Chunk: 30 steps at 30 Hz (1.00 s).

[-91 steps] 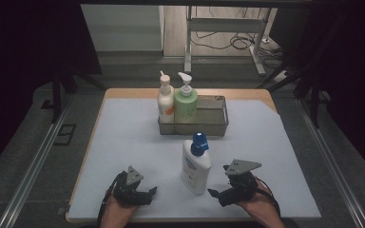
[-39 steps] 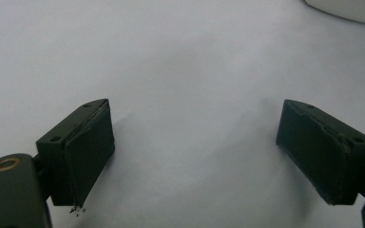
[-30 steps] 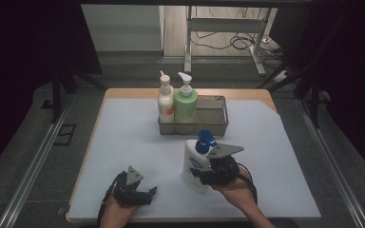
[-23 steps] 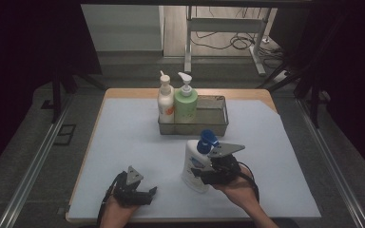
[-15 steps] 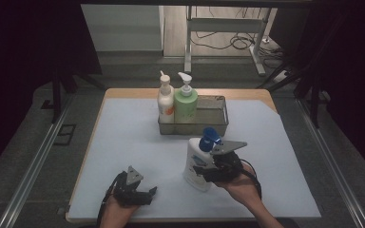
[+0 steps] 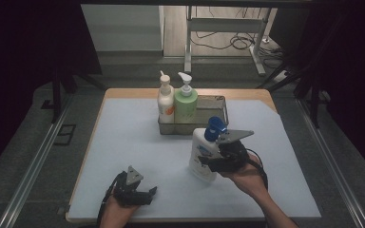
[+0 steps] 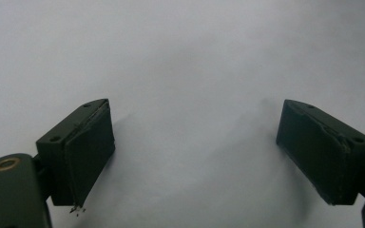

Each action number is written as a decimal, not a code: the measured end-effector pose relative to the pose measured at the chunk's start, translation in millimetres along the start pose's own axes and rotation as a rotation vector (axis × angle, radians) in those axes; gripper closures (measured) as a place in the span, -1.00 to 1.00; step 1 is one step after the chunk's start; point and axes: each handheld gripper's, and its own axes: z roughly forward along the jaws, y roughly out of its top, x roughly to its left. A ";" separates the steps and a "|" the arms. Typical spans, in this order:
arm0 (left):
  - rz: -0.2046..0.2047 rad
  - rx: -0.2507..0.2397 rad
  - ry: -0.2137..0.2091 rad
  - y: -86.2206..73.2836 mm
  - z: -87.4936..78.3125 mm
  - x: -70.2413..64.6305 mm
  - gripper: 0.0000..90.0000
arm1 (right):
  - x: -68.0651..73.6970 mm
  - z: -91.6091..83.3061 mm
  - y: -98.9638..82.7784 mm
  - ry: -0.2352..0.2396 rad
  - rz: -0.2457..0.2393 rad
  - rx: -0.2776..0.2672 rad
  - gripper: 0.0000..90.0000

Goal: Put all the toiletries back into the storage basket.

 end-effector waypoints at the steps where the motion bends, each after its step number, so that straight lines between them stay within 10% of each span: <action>1: 0.000 0.000 0.000 0.0 0.0 0.0 -0.73 | -1.4 -0.9 1.7 -0.002 -0.004 -0.003 -0.11; 30: 0.000 0.000 -0.001 0.0 0.1 0.3 -0.73 | -37.6 -16.8 46.1 -0.074 0.013 -0.035 -0.11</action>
